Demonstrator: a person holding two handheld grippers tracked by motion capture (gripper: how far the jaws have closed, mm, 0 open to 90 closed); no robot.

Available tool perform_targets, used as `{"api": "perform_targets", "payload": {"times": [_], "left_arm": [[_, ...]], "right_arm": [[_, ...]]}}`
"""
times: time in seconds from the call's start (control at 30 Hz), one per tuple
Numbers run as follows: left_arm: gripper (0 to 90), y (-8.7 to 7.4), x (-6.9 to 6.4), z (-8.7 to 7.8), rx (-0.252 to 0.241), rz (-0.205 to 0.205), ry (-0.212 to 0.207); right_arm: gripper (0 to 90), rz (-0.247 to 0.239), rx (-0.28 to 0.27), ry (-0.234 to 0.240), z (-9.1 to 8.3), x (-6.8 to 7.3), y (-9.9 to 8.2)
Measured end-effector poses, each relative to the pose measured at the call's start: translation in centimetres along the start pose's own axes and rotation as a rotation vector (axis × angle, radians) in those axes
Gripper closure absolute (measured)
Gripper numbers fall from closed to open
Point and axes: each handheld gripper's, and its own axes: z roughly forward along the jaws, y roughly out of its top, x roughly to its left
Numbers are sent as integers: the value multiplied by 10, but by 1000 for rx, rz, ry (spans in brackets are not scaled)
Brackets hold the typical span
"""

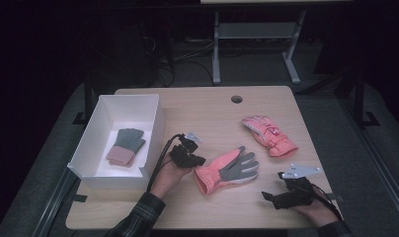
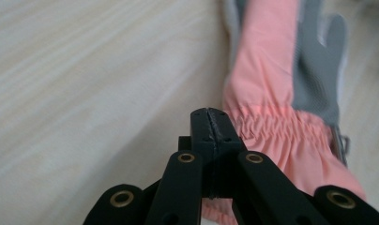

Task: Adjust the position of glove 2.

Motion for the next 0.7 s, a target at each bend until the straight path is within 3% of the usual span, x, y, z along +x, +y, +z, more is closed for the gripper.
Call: {"api": "perform_targets", "payload": {"times": [0.27, 0.3, 0.4, 0.43, 0.7], "left_arm": [[898, -17, -20, -11, 7, 28, -66], [898, -19, -23, -12, 15, 52, -74], [898, -20, -29, -10, 10, 46, -93], [898, -20, -34, -9, 16, 59, -114], [898, -15, -56, 4, 33, 111, -171]], "right_arm": [[48, 1, 2, -1, 1, 1, 0], [48, 2, 3, -2, 1, 1, 0], [48, 1, 5, -3, 1, 0, 0], [48, 4, 3, -3, 1, 1, 0], [48, -2, 4, -1, 2, 2, 0]]}}
